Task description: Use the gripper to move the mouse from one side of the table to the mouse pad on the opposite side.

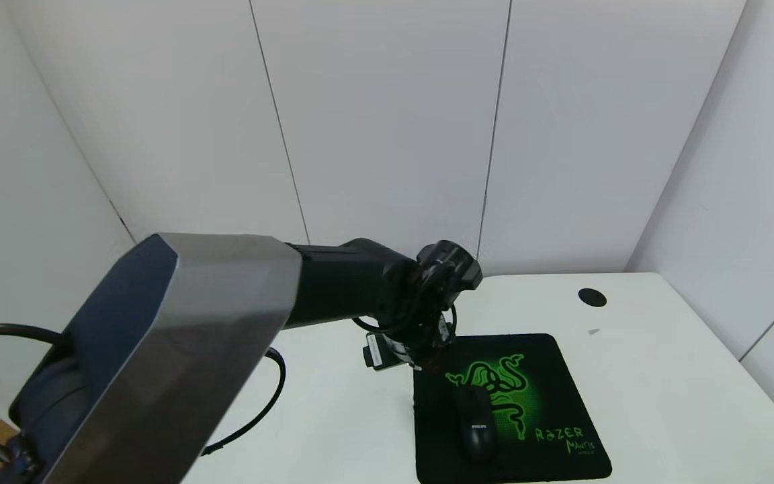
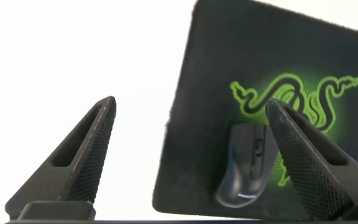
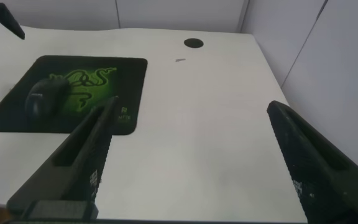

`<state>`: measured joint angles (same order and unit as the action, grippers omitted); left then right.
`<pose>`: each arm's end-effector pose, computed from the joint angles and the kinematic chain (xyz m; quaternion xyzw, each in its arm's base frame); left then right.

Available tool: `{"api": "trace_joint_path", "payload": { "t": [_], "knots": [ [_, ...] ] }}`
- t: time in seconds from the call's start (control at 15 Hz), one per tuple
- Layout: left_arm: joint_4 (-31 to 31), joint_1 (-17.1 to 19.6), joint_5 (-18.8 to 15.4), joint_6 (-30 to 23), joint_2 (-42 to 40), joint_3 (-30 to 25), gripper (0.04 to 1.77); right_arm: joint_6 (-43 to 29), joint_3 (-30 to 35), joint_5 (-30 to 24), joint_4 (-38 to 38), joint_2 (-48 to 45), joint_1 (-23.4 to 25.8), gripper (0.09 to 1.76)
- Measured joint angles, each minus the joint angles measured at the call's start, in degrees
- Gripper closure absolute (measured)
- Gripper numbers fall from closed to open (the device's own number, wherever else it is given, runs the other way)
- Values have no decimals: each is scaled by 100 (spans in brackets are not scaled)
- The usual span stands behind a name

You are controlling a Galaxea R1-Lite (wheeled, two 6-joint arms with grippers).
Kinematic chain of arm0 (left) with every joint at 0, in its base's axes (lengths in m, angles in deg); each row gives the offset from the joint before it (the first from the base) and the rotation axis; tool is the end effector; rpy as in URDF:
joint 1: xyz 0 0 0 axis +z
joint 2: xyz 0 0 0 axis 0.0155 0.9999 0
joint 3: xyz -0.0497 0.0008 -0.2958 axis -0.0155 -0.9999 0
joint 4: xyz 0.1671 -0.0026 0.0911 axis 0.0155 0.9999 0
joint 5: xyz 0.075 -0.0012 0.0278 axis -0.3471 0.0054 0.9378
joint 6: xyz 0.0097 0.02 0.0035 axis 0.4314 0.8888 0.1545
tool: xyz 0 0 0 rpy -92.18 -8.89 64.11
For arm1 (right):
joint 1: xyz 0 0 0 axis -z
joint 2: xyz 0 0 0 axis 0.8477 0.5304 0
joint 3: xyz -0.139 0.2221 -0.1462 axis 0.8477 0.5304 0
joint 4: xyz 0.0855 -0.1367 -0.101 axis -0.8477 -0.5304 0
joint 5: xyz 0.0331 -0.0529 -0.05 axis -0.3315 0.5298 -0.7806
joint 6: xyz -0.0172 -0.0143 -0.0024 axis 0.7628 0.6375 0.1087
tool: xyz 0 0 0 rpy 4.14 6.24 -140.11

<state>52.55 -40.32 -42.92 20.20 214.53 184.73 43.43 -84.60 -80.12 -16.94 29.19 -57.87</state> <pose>0.3410 -0.2881 0.1223 -0.1441 0.4635 0.0629 0.8720 -0.0229 0.0000 0.0751 -0.0091 0.0018 0.0004 1.0000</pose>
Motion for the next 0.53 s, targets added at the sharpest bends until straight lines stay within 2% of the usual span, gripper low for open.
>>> {"api": "trace_joint_path", "payload": {
  "t": [0.13, 0.27, 0.4, 0.53],
  "knots": [
    [-234, 267, -1, 211, -210, -278, 11, 0, 0, -2, 2, 0, 0, 14],
    [-780, 634, -37, 618, -445, -733, 11, 0, 0, -2, 2, 0, 0, 14],
    [-1298, 1193, -233, 983, -736, -1248, 10, 0, 0, -2, 0, 0, 0, 14],
    [-1426, 1692, -452, 1196, -1007, -1582, 10, 0, 0, -2, 0, 0, 0, 14]
  ]
}}
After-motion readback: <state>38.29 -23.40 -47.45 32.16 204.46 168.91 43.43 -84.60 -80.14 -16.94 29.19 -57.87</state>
